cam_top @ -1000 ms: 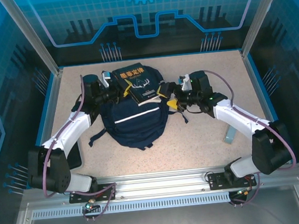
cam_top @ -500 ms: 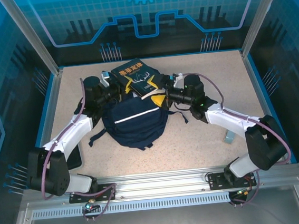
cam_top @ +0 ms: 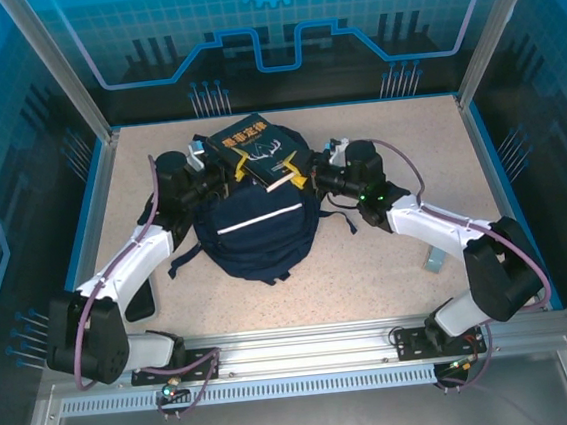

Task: Pack the student bag
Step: Pass the book, then open the student bag at the center of the table.

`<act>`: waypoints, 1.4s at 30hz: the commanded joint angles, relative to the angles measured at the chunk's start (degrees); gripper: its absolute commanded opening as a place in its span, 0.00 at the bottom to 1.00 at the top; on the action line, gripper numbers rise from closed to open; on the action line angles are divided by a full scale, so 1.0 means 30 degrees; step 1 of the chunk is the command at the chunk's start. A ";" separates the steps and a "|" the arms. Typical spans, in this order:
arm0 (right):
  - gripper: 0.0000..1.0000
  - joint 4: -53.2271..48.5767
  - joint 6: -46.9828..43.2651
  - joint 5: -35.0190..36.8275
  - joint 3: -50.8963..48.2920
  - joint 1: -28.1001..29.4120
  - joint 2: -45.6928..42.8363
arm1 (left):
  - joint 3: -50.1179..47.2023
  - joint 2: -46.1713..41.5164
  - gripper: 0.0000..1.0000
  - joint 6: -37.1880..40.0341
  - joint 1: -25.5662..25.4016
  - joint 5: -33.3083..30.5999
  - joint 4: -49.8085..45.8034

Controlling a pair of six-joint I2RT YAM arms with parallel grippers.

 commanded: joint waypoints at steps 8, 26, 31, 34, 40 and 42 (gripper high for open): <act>0.05 -0.7954 -0.7898 0.2394 0.2255 -0.0264 -0.2649 | 0.2414 -0.0582 0.71 0.7637 -0.0663 -0.1838 -1.0140; 0.05 -1.9222 -1.4748 0.3655 0.1002 -0.6218 -0.8578 | 1.1458 0.8735 0.85 2.5010 -0.7418 -0.9489 -2.2218; 0.05 -1.9307 -1.4355 0.3581 0.0447 -0.6653 -0.9119 | 1.4498 1.1825 0.84 2.6458 -0.8395 -1.1438 -2.4661; 0.05 -1.9380 -1.4225 0.3418 0.0242 -0.6816 -0.9041 | 1.6172 1.3269 0.84 2.6641 -0.8862 -1.2409 -2.5858; 0.05 -1.9175 -1.3789 0.3224 -0.0114 -0.6921 -0.8991 | 1.6854 1.4577 0.85 2.6325 -0.9383 -1.4295 -2.6522; 0.05 -1.9103 -1.3675 0.3198 -0.0211 -0.6934 -0.8969 | 1.6721 1.4693 0.85 2.6308 -0.9392 -1.4292 -2.6589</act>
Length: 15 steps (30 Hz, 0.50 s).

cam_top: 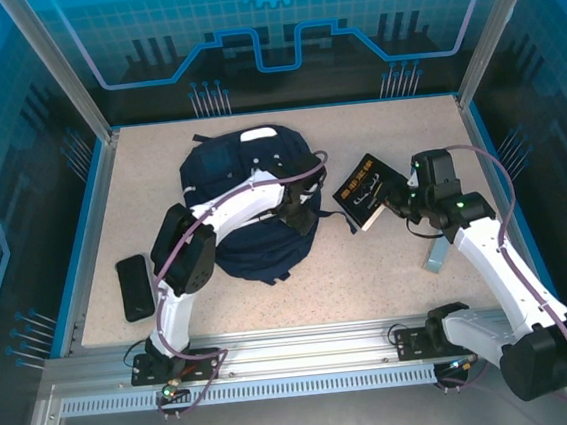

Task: Pack the student bag
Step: Open the student bag at the center of the table.

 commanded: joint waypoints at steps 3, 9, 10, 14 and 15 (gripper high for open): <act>0.05 0.1081 0.0353 -0.0563 0.0043 -0.0241 -0.0314 | 0.0354 0.0534 0.86 0.0422 -0.0189 -0.0970 -0.1499; 0.05 0.1253 0.0555 -0.0804 -0.0012 -0.0220 -0.0193 | 0.0333 0.0895 0.86 0.0546 -0.0235 -0.2898 -0.1311; 0.05 0.1305 0.0578 -0.0845 -0.0039 -0.0215 -0.0193 | 0.0353 0.0895 0.85 0.0591 -0.0216 -0.3099 -0.1187; 0.05 0.1233 0.0629 -0.0896 -0.0043 -0.0237 -0.0244 | 0.0863 0.0576 0.70 0.0729 -0.0277 -0.3695 -0.0967; 0.05 0.1219 0.0642 -0.0881 -0.0036 -0.0231 -0.0277 | 0.0930 0.0369 0.65 0.0821 -0.0326 -0.3947 -0.0791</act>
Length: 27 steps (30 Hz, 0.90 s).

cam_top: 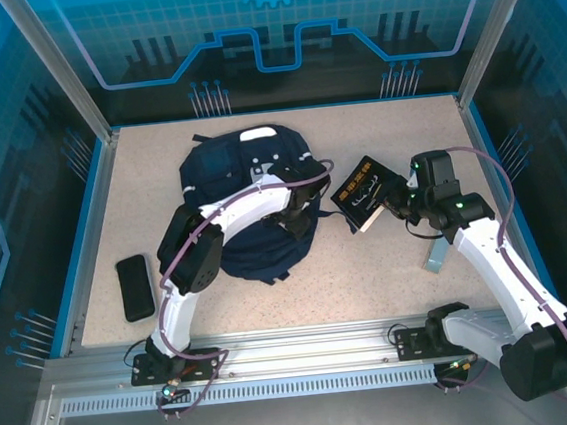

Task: Pack the student bag
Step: Open the student bag at the center of the table.

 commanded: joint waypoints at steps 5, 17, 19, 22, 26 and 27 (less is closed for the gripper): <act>0.05 0.1007 0.0175 -0.0357 0.0118 -0.0213 -0.0427 | 0.0745 -0.1771 0.35 0.0241 0.0001 -0.3036 0.1077; 0.06 0.0882 -0.0638 -0.1768 0.0062 -0.0209 -0.1488 | -0.0210 -0.5866 0.00 0.0908 -0.0001 -0.4508 0.5965; 0.06 0.1741 -0.0846 -0.3130 -0.0277 -0.0151 -0.1570 | -0.0213 -0.6486 0.00 0.0910 0.0001 -0.4492 0.6852; 0.06 0.3576 -0.0386 -0.5392 -0.1040 0.0105 -0.1237 | -0.0077 -0.7375 0.00 0.0652 -0.0001 -0.3420 0.8136; 0.06 0.6063 0.0750 -0.6537 -0.1520 0.1506 -0.0441 | 0.0571 -0.7966 0.00 -0.0463 -0.0002 -0.0981 0.8609; 0.06 0.6457 0.0910 -0.6472 -0.1532 0.1948 -0.0254 | 0.0617 -0.8036 0.00 -0.0678 0.0001 -0.0762 0.8743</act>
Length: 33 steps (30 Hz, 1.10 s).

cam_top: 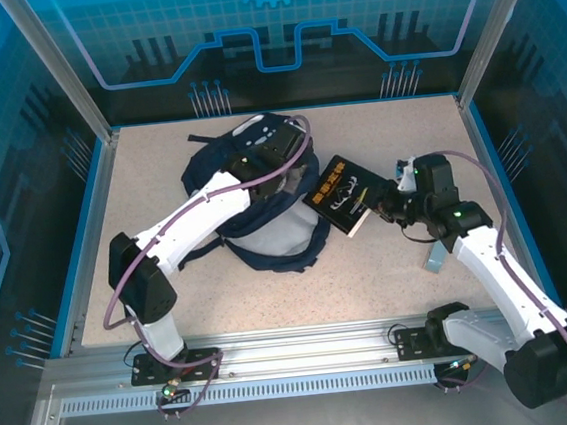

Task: Pack the student bag
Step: Open the student bag at the center of the table, then place the book in the student bag.

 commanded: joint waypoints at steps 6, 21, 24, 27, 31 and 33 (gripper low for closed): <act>0.07 0.7007 0.2593 -0.1639 -0.0400 0.2841 0.2373 | 0.0919 -0.1794 0.00 -0.2071 -0.0134 0.2346 0.3292; 0.10 1.6213 0.6355 0.6138 -0.0838 0.5982 1.0252 | 0.0839 -0.1853 0.00 -0.5354 0.0635 0.3901 0.2948; 0.12 1.7785 0.7085 0.7603 -0.0477 0.6426 1.2048 | 0.0745 -0.1842 0.00 -0.5662 0.0858 0.4217 0.3072; 0.13 1.7866 0.7796 0.7497 0.0813 0.6509 1.3920 | 0.0722 -0.1824 0.00 -0.6088 0.1122 0.4469 0.3120; 0.14 1.8222 0.9128 0.6746 0.2312 0.6584 1.6208 | 0.0604 -0.1853 0.00 -0.6591 0.1608 0.4974 0.3181; 0.18 1.9062 0.9610 0.5976 0.2712 0.6559 1.6989 | 0.0474 -0.1853 0.00 -0.6860 0.1845 0.5467 0.3310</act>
